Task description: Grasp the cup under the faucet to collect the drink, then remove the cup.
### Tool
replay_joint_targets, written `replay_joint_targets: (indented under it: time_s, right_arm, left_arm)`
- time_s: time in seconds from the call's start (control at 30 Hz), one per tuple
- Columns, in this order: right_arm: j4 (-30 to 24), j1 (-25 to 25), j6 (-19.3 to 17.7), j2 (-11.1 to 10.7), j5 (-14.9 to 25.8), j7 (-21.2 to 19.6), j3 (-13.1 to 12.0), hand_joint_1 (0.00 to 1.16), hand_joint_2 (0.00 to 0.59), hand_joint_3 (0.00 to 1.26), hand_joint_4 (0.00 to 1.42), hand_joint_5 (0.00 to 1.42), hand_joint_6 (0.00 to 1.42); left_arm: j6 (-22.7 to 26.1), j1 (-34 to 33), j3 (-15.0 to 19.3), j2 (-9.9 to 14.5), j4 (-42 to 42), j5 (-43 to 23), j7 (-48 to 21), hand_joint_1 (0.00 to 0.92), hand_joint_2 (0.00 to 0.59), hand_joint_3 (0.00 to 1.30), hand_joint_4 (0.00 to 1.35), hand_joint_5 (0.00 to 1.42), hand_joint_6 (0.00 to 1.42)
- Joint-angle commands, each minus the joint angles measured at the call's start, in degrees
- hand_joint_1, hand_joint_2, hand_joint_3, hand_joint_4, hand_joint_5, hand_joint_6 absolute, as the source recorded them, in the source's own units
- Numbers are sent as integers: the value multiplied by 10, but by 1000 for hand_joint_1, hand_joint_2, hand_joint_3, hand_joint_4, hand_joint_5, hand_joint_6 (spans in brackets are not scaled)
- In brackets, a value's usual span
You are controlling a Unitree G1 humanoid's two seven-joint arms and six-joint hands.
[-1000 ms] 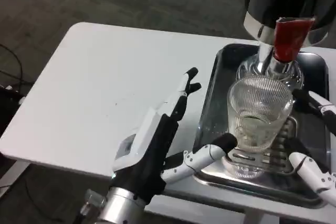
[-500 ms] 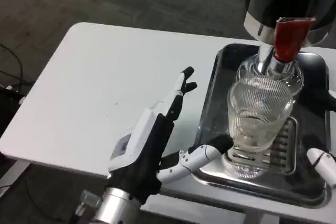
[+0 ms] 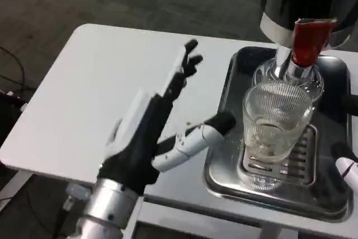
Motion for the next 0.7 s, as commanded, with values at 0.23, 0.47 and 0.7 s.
replay_joint_targets:
  time_s: [0.23,0.47,0.7]
  right_arm:
    - [-4,8,-9,-1,7,-3,-3,365,414,161,161,86,49]
    - [-9,7,-7,0,8,-2,0,360,418,162,161,86,49]
    - [-8,3,-6,-1,9,-2,0,353,421,162,161,86,49]
  left_arm:
    - [91,-99,16,-10,-50,-142,-105,39,38,134,82,192,220]
    - [93,-145,1,-32,-9,-192,-142,73,54,166,148,225,211]
    - [117,-171,-2,-46,-33,-214,-156,93,65,201,201,251,211]
